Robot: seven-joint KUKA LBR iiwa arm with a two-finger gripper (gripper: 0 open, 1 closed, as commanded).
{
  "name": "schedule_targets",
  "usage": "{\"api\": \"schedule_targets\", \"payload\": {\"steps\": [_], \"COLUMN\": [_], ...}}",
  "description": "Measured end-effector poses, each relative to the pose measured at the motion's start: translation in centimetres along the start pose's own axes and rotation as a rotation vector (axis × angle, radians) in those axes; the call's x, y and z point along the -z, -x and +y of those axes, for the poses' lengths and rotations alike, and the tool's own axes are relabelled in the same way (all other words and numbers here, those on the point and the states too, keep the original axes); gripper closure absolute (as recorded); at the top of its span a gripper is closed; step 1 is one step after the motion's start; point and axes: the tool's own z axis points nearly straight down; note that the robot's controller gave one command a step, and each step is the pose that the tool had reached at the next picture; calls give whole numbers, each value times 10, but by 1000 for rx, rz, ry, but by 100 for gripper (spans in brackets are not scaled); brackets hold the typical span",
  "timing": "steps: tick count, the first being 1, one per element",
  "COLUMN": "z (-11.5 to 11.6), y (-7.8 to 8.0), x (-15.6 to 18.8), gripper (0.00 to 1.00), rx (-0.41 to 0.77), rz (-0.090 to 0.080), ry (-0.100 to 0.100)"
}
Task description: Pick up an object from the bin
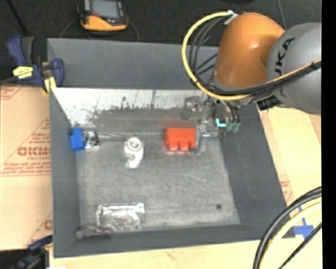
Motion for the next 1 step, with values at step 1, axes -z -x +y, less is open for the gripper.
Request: {"api": "schedule_targets", "payload": {"steps": [1], "z": [-24], "y": [25], "x": [-147], "gripper": [0], "rx": [-294], "rz": [-6], "ry": [3]}}
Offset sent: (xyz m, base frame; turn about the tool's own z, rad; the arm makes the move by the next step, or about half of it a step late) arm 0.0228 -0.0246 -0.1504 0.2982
